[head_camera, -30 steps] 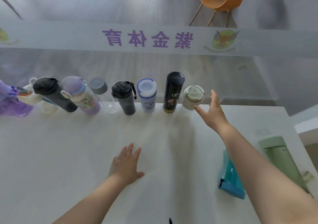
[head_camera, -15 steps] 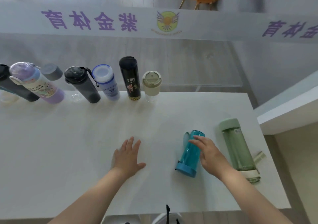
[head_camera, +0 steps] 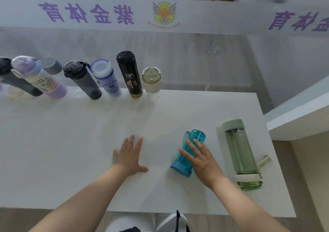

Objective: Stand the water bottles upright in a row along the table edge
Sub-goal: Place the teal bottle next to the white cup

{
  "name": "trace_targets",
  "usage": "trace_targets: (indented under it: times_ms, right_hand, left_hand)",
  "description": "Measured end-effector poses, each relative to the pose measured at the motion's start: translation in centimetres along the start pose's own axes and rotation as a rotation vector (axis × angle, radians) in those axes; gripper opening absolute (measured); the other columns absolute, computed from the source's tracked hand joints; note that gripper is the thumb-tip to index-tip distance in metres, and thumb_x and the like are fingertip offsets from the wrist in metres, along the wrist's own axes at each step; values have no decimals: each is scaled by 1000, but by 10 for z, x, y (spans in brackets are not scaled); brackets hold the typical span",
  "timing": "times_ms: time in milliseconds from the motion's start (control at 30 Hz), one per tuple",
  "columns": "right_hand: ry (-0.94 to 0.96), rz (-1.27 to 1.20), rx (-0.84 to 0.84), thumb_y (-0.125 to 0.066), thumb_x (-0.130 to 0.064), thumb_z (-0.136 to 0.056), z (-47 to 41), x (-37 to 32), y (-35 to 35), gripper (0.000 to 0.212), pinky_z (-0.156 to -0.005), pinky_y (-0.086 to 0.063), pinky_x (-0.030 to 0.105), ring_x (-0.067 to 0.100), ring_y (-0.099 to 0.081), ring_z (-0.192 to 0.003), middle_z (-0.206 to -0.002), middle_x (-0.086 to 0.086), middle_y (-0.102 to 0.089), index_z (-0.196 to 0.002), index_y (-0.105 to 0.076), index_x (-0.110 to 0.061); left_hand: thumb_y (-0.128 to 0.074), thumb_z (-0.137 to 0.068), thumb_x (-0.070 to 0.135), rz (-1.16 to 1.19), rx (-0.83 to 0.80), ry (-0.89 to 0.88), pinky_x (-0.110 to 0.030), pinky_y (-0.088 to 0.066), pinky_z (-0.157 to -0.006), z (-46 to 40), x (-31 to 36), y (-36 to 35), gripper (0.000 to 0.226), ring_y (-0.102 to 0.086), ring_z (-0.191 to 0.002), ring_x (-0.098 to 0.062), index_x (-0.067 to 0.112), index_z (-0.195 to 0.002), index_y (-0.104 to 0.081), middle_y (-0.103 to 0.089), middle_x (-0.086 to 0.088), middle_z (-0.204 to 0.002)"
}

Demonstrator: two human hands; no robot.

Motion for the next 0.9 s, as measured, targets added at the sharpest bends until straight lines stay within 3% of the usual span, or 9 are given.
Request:
trace_targets:
  times_ms: [133, 300, 400, 567, 667, 900]
  right_hand:
    - [-87, -142, 49, -84, 2, -50, -2, 2, 6, 94, -95, -48, 51, 34, -36, -126, -137, 13, -54, -132, -47, -27]
    - [-318, -461, 140, -78, -31, -75, 3, 2, 26, 79, -83, -54, 34, 21, -36, -127, -143, -2, -42, -139, -32, -37]
    - [-442, -628, 224, -78, -35, -76, 4, 9, 34, 76, -87, -48, 29, 15, -44, -117, -136, -10, -46, -139, -37, -31]
    - [-704, -1062, 225, -74, -49, -75, 8, 25, 20, 68, -92, -52, 34, 5, -59, -110, -126, -24, -50, -132, -39, -40]
    - [-693, -1082, 230, -75, -46, -75, 0, 28, 17, 71, -93, -54, 36, -3, -57, -110, -126, -19, -53, -136, -41, -31]
    - [-651, -1113, 250, -77, -34, -79, -41, 33, 29, 66, -94, -52, 30, -10, -51, -111, -120, -31, -46, -132, -38, -34]
  left_hand:
    - [-69, -61, 74, 21, 4, 15, -62, -19, -111, -1, -2, 1, 133, 15, -148, -23, 36, -146, 26, 27, 4, -158]
    - [-68, -61, 75, 32, 30, 25, -61, -16, -113, 3, -4, 1, 133, 17, -147, -29, 35, -146, 26, 29, -2, -158]
    - [-67, -61, 76, 18, 11, 32, -60, -16, -113, 3, -4, 2, 133, 16, -147, -33, 34, -147, 24, 28, -5, -158]
    - [-67, -62, 76, -15, -22, 38, -59, -17, -114, 1, -2, 4, 131, 16, -147, -34, 34, -148, 22, 28, -5, -158]
    - [-67, -63, 75, -18, -41, 48, -59, -17, -114, 2, -1, 4, 131, 17, -146, -34, 33, -147, 24, 29, -5, -157]
    - [-68, -63, 74, -13, -46, 43, -60, -17, -113, 1, 0, 4, 131, 18, -146, -35, 32, -148, 23, 29, -6, -157]
Point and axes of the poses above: each hand's wrist, its own z-axis away from the middle knuckle, its own y-axis out of the back of the hand, x = y × z, the point moved 6 cm from there along -z, towards the middle knuckle
